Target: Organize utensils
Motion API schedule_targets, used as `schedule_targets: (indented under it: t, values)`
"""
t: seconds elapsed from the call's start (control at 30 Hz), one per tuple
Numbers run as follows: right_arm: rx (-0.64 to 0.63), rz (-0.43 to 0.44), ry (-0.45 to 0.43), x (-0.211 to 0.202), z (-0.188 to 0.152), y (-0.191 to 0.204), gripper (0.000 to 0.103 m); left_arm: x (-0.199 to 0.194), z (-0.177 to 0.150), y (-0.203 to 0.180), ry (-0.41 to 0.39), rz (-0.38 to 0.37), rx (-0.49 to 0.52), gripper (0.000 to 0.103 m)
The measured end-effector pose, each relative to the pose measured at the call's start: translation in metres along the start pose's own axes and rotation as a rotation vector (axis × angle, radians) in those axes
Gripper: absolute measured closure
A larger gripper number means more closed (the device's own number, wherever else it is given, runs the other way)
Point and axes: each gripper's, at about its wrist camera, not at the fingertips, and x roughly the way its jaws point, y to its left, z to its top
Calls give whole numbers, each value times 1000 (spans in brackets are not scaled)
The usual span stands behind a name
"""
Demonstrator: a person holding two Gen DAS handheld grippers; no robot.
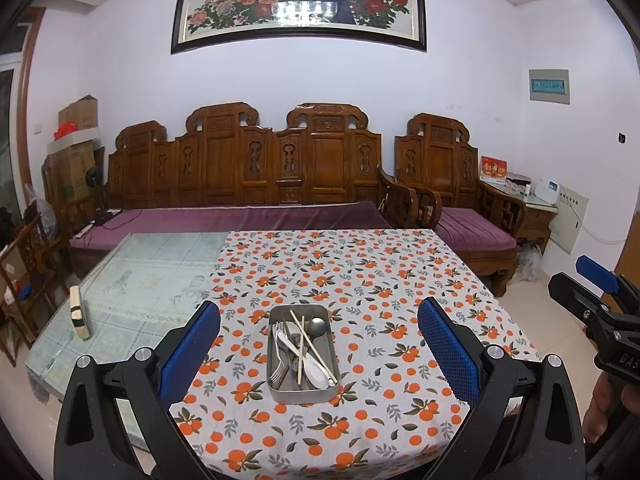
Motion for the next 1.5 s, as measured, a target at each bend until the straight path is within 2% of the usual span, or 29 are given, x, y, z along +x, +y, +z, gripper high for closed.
schedule_targets:
  t: [1.5]
  values:
    - [3, 2, 5, 3, -7, 5, 3, -7, -2, -3, -2, -4, 11, 8]
